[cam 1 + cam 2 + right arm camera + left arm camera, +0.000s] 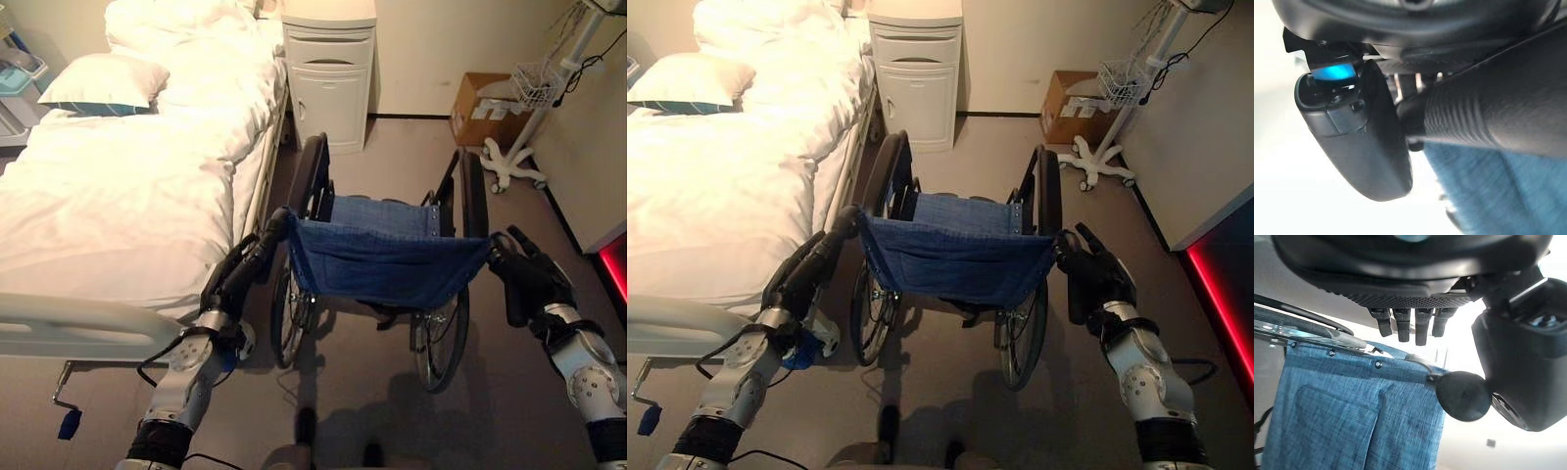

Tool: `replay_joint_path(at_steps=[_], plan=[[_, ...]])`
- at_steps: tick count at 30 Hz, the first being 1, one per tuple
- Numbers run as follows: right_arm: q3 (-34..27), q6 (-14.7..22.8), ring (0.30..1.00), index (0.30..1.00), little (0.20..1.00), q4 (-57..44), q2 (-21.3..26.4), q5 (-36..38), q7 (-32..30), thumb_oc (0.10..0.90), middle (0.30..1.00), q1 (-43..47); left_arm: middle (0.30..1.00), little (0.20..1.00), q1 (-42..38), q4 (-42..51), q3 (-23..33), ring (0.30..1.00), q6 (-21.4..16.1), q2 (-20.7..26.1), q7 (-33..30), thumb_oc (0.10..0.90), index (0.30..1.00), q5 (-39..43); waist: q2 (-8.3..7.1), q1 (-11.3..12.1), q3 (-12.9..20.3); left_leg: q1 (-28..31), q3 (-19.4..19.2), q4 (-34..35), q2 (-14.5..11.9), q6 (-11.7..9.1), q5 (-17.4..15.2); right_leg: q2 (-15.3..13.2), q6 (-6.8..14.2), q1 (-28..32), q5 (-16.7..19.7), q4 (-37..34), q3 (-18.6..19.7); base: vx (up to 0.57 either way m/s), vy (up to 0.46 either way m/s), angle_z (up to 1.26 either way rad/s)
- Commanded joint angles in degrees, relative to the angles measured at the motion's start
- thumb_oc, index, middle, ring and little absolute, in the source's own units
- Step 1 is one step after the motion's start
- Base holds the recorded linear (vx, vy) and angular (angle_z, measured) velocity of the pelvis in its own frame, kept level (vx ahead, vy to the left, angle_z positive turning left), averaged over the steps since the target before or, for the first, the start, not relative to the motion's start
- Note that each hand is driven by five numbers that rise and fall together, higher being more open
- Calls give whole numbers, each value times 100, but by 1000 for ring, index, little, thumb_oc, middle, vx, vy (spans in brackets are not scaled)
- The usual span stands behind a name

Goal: Push the wheelchair next to the bed

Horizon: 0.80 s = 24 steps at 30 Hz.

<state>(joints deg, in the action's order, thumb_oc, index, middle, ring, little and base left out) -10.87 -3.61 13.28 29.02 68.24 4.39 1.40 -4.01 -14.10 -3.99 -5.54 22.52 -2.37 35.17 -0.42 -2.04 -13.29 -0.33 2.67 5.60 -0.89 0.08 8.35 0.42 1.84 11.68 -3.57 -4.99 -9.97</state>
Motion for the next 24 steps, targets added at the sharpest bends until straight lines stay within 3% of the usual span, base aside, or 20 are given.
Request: replay_joint_path(at_steps=[1, 3, 4, 6, 8, 11, 12, 13, 15, 16, 17, 18, 19, 24], plan=[[-136, 613, 900, 900, 900, -685, -1216, 2808, 1889, 800, 900, 982, 900, 900, -1, -6, 237, 900, -970, 69, -30, 800, 900, 326, -200, 395, 696, 655, -199, -97, 202, 48, -694, -393, 321, -584, 797, 183, 457, 0, 0, 0], [-192, 554, 900, 900, 900, -494, -1483, 3363, 2220, 800, 900, 831, 900, 900, 140, -185, 274, 900, -1192, -82, 102, 800, 900, 831, -196, 406, 711, 656, -193, -96, 217, 70, -713, -397, 320, -586, 800, 176, 459, 0, 0, 0], [-248, 427, 900, 900, 900, -250, -1658, 3692, 2570, 800, 900, 717, 900, 900, 301, -323, 364, 900, -1372, -297, 333, 800, 900, 1509, -200, 410, 714, 654, -198, -98, 226, 87, -727, -398, 307, -593, 806, 168, 465, 0, 0, 0], [-336, 285, 900, 900, 900, 75, -1794, 4104, 2966, 800, 900, 587, 900, 900, 496, -488, 522, 900, -1343, -613, 775, 800, 900, 2831, -211, 419, 723, 654, -209, -98, 232, 97, -748, -403, 303, -587, 811, 152, 460, 0, 0, 0], [-400, 196, 900, 900, 900, 335, -1900, 4334, 3218, 800, 900, 498, 900, 900, 638, -684, 665, 900, -1125, -850, 1286, 800, 900, 3731, -223, 407, 727, 663, -229, -94, 230, 96, -765, -406, 301, -592, 807, 156, 457, 3, 2, 7], [-620, -220, 900, 900, 900, 980, -2152, 4476, 3679, 800, 900, 372, 900, 900, 751, -1229, 883, 900, -132, -1241, 2279, 800, 900, 5680, -226, 365, 734, 670, -256, -89, 235, 97, -792, -405, 313, -604, 816, 155, 464, -1, 1, 7], [-747, -560, 900, 900, 900, 1346, -2193, 4476, 3974, 800, 900, 354, 900, 900, 747, -1522, 1055, 900, 151, -1346, 2527, 800, 900, 6031, -232, 348, 747, 677, -269, -83, 237, 97, -801, -404, 321, -603, 814, 150, 475, 0, 0, 0], [-776, -620, 900, 900, 900, 1419, -2199, 4476, 4028, 800, 900, 363, 900, 900, 739, -1585, 1093, 900, 191, -1368, 2565, 800, 900, 6061, -232, 347, 749, 678, -272, -81, 235, 97, -803, -403, 323, -604, 814, 149, 475, 6, -3, 5], [-1038, -1308, 900, 900, 900, 1982, -2358, 4476, 4653, 800, 900, 345, 900, 900, 672, -2071, 1448, 900, 817, -1494, 2968, 800, 900, 6219, -241, 321, 776, 699, -298, -76, 230, 95, -830, -397, 339, -593, 807, 140, 490, 12, -3, 6], [-1071, -1392, 900, 900, 900, 2033, -2381, 4476, 4713, 800, 900, 341, 900, 900, 664, -2100, 1477, 900, 931, -1500, 2993, 800, 900, 6206, -241, 318, 780, 703, -301, -76, 230, 94, -834, -397, 342, -591, 805, 140, 491, 0, 0, 0], [-1147, -1883, 900, 900, 900, 2563, -2383, 4476, 5099, 800, 900, 284, 900, 900, 631, -2436, 1561, 900, 1214, -1523, 3322, 800, 900, 6082, -246, 297, 801, 731, -304, -75, 236, 98, -855, -384, 346, -576, 810, 126, 515, 14, 0, 4], [-1156, -1941, 900, 900, 900, 2627, -2361, 4476, 5128, 800, 900, 295, 900, 900, 619, -2468, 1568, 900, 1263, -1522, 3356, 800, 900, 6067, -244, 297, 799, 735, -306, -75, 236, 98, -857, -384, 346, -572, 810, 122, 518, 23, 4, 7], [-1233, -2285, 900, 900, 900, 3063, -2388, 4476, 5186, 800, 900, 273, 900, 900, 597, -2730, 1598, 900, 1528, -1545, 3628, 800, 900, 5874, -231, 282, 815, 767, -297, -75, 248, 110, -876, -366, 344, -549, 822, 97, 563, 16, 9, 8], [-1283, -2656, 900, 900, 900, 3827, -2395, 4476, 4362, 800, 900, 247, 900, 900, 547, -3472, 1732, 900, 1737, -1670, 3754, 800, 900, 5270, -201, 249, 829, 825, -327, -77, 252, 135, -897, -349, 347, -526, 863, 83, 636, 7, 11, -2]])
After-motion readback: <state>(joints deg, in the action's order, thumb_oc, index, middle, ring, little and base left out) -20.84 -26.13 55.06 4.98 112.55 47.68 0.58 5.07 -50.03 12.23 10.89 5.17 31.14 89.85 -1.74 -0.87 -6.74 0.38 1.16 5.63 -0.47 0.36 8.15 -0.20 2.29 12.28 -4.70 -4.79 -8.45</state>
